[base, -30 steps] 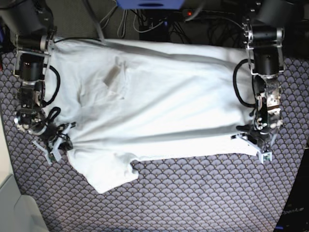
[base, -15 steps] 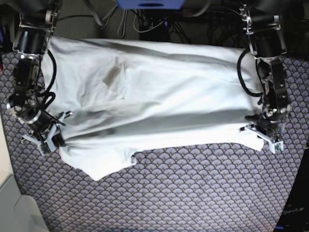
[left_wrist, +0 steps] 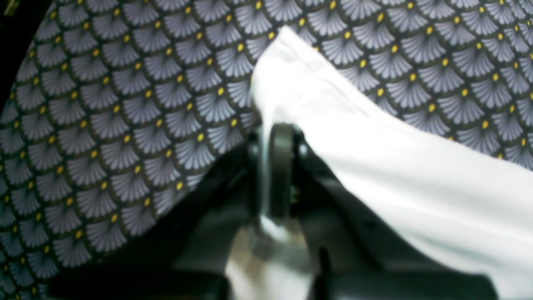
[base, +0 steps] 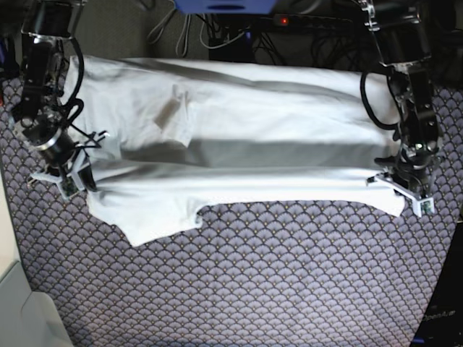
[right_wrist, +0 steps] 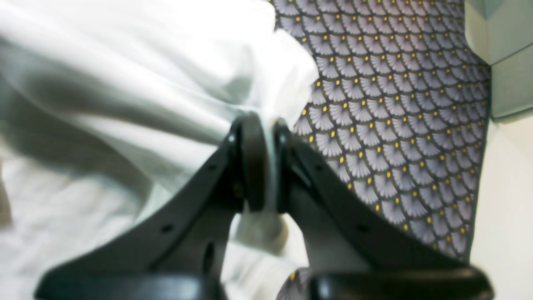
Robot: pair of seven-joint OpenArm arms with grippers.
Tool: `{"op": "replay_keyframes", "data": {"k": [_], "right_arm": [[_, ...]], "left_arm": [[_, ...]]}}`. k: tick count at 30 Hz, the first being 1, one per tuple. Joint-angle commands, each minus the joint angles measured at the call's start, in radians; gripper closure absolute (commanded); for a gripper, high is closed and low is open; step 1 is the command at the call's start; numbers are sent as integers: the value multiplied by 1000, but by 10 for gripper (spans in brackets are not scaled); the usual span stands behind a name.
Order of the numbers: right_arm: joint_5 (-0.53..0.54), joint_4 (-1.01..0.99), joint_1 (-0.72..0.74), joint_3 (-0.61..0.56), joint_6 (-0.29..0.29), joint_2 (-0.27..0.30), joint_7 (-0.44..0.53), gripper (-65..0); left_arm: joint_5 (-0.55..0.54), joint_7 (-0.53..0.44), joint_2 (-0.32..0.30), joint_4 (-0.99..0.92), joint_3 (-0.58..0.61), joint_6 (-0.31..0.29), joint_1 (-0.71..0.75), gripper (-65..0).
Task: Fold the T-shirt properly
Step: 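Lift the hem with both grippers and fold it over toward the collar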
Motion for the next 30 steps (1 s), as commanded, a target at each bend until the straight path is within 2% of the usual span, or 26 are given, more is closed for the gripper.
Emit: {"op": "replay_keyframes", "data": {"k": [1, 13, 27, 30], "right_arm": [[3, 29, -2, 12, -19, 17, 14, 0], [3, 187, -183, 12, -19, 15, 17, 0], [3, 296, -375, 6, -19, -29, 22, 0], [3, 298, -376, 9, -19, -28, 22, 0]], "left_arm": [[16, -24, -19, 20, -8, 16, -13, -4], [16, -15, -24, 106, -8, 16, 62, -4], [19, -12, -24, 102, -8, 16, 110, -4], [16, 31, -25, 109, -8, 15, 128, -4]]}}
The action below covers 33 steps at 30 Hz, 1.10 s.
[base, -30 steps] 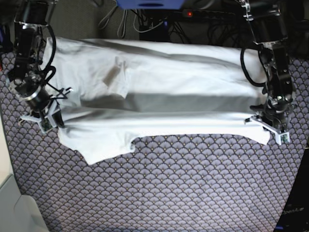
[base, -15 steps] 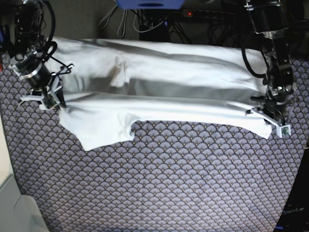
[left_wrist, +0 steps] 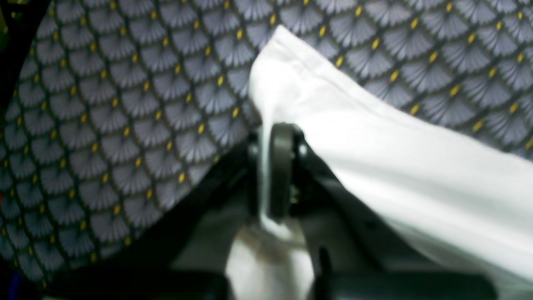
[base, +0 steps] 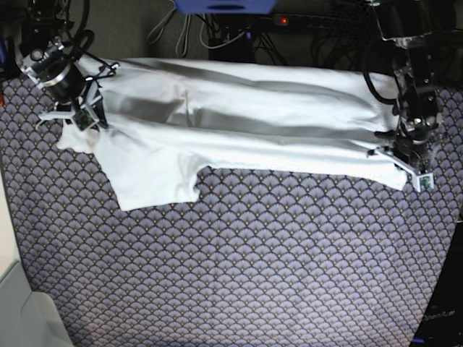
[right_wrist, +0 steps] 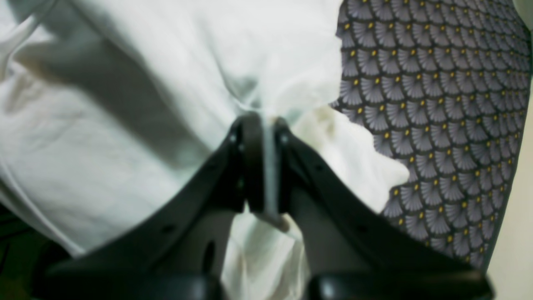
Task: Fold the T-shirt properly
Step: 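Lift the hem with both grippers and fold it over toward the collar, then lay the folded hem down and open the right gripper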
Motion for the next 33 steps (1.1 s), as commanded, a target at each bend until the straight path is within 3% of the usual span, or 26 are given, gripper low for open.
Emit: {"op": "replay_keyframes", "data": {"k": [1, 12, 18, 31, 33], "right_arm": [[11, 21, -2, 8, -8, 13, 22, 0], [9, 43, -50, 10, -8, 33, 18, 0], [6, 40, -50, 10, -8, 33, 15, 0], [5, 38, -100, 2, -8, 34, 12, -2], [5, 38, -109, 5, -8, 34, 11, -33]], "left_arm": [[8, -2, -18, 20, -7, 6, -12, -4], [17, 41, -22, 24, -6, 6, 4, -4], [8, 131, -64, 27, -3, 6, 6, -4], [8, 142, -62, 18, 5, 6, 8, -5], [8, 142, -62, 18, 5, 5, 9, -7]]}}
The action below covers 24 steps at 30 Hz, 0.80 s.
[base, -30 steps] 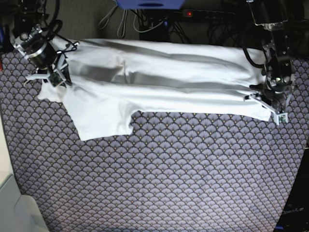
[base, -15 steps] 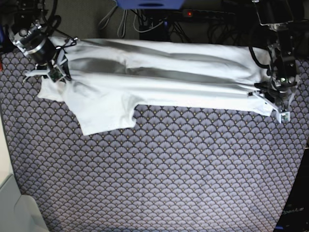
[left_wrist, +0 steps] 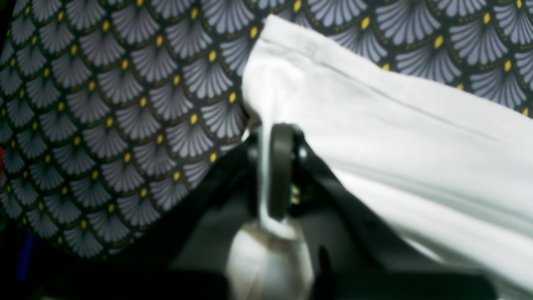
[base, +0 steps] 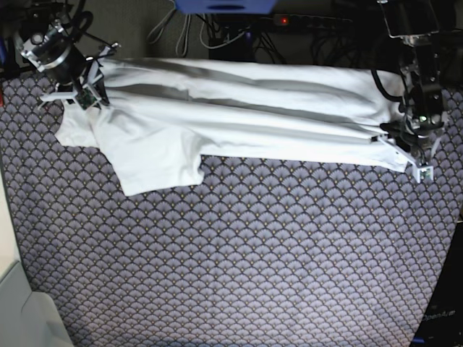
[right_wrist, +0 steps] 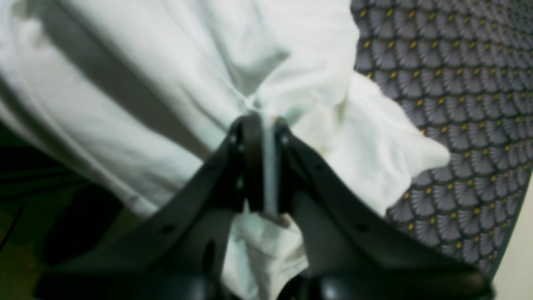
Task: Fold the T-shirt properly
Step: 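Lay the folded hem down and open the right gripper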
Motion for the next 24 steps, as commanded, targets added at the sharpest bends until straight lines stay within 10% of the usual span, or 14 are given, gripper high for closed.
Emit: {"op": "replay_keyframes", "data": {"k": [1, 8, 19, 24], "right_arm": [[5, 14, -3, 11, -8, 14, 6, -56], [5, 15, -6, 13, -8, 16, -102, -202], [3, 21, -5, 119, -8, 14, -100, -206], [5, 21, -6, 162, -8, 16, -100, -206]], "left_arm": [[17, -8, -16, 15, -4, 12, -8, -15], [17, -8, -16, 15, -4, 12, -5, -178], [17, 41, -18, 18, -4, 12, -6, -190], [15, 49, -18, 34, -4, 12, -3, -331]]}}
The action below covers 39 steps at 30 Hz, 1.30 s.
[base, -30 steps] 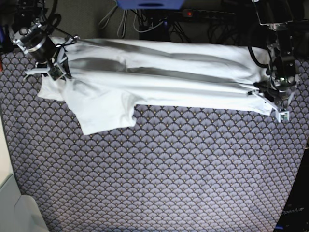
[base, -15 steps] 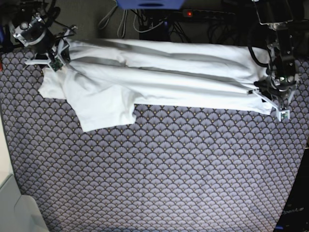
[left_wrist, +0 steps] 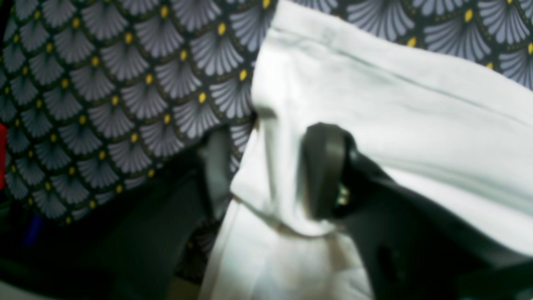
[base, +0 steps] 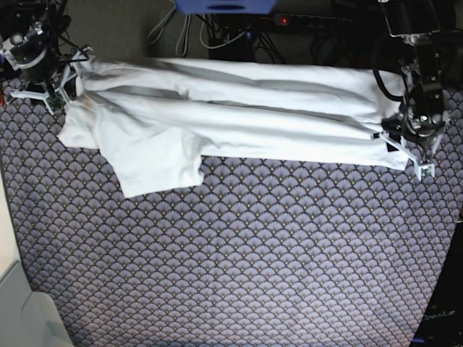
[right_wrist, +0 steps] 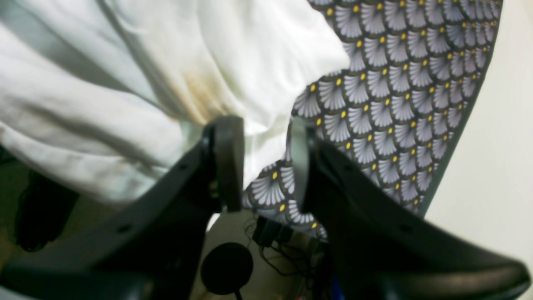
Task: Fold the T-shirt properly
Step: 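Lay the folded hem down and open the right gripper, then grasp the loose sleeve with the right gripper and fold it onto the shirt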
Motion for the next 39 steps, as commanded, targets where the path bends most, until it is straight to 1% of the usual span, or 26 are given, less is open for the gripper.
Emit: {"op": "replay_keyframes", "data": {"k": [1, 4, 6, 10, 11, 13, 16, 19, 22, 25, 29, 32, 35, 39], "right_arm": [[8, 20, -4, 9, -8, 13, 15, -206], [10, 32, 5, 29, -8, 13, 15, -206], [13, 61, 7, 23, -8, 13, 14, -206], [10, 81, 94, -53, -8, 12, 11, -218], [10, 81, 127, -68, -8, 12, -11, -239], [13, 81, 208, -114, -8, 12, -83, -293], [13, 52, 361, -181, -8, 10, -225, -360], [13, -12, 504, -249, -8, 9, -333, -388], [13, -132, 631, -307, -8, 9, -400, -402], [13, -275, 714, -350, -8, 7, -400, -402], [14, -430, 777, -406, -8, 5, -388, -402], [14, -526, 797, -410, -8, -16, -330, -400], [14, -600, 811, -410, -8, -21, -262, -400], [14, -715, 845, -412, -8, -21, -218, -398]], "left_arm": [[3, -10, -14, 20, -4, 4, -4, -341], [3, -10, -26, 20, -4, 4, -2, -342], [3, -10, -28, 20, -4, 4, -2, -342], [3, -10, -29, 18, -2, 2, -2, -345], [3, -9, -34, 17, 2, -6, -2, -346], [3, 4, -54, 17, 39, -50, -2, -346], [4, 31, -61, 18, 59, -67, -4, -346], [4, 36, -61, 20, 58, -67, -5, -346], [10, 36, -61, 20, 58, -65, -5, -346], [12, 36, -61, 20, 58, -65, -4, -346], [13, 36, -61, 20, 58, -64, -4, -346], [13, 36, -60, 20, 58, -64, -4, -346], [13, 36, -58, 20, 58, -64, -4, -346], [13, 36, -57, 20, 58, -64, -5, -346]]}}
